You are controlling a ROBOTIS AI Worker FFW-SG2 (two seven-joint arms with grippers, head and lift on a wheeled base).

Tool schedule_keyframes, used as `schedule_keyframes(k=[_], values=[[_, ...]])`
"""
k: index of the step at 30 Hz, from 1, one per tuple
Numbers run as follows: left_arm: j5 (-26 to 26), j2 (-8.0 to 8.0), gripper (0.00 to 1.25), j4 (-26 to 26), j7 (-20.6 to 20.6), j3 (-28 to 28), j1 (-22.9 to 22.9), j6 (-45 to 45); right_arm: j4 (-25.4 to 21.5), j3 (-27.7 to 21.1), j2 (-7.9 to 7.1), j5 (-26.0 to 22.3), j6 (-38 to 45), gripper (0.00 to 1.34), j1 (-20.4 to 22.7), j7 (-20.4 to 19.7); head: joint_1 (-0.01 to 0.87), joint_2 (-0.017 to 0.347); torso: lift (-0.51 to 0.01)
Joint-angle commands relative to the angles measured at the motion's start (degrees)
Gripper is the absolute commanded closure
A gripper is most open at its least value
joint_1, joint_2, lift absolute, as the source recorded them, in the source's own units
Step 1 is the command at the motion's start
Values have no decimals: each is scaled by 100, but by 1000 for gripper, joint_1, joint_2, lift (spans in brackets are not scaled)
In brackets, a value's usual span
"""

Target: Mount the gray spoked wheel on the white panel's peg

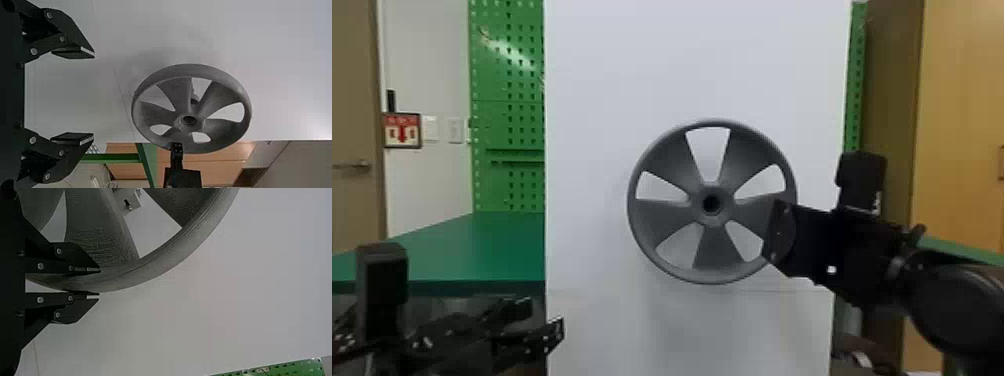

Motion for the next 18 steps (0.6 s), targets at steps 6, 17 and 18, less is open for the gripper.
schedule_keyframes(k=[6, 17, 18], values=[[0, 0, 504, 0, 0, -9, -4, 0, 258, -88, 114, 86, -97, 1325, -103, -1, 84, -8, -484], [-9, 0, 504, 0, 0, -18, -13, 0, 557, -150, 237, 165, -193, 1325, -252, -1, 84, -8, -484], [-9, 0, 504, 0, 0, -18, -13, 0, 601, -150, 254, 174, -211, 1325, -261, -1, 84, -8, -484]])
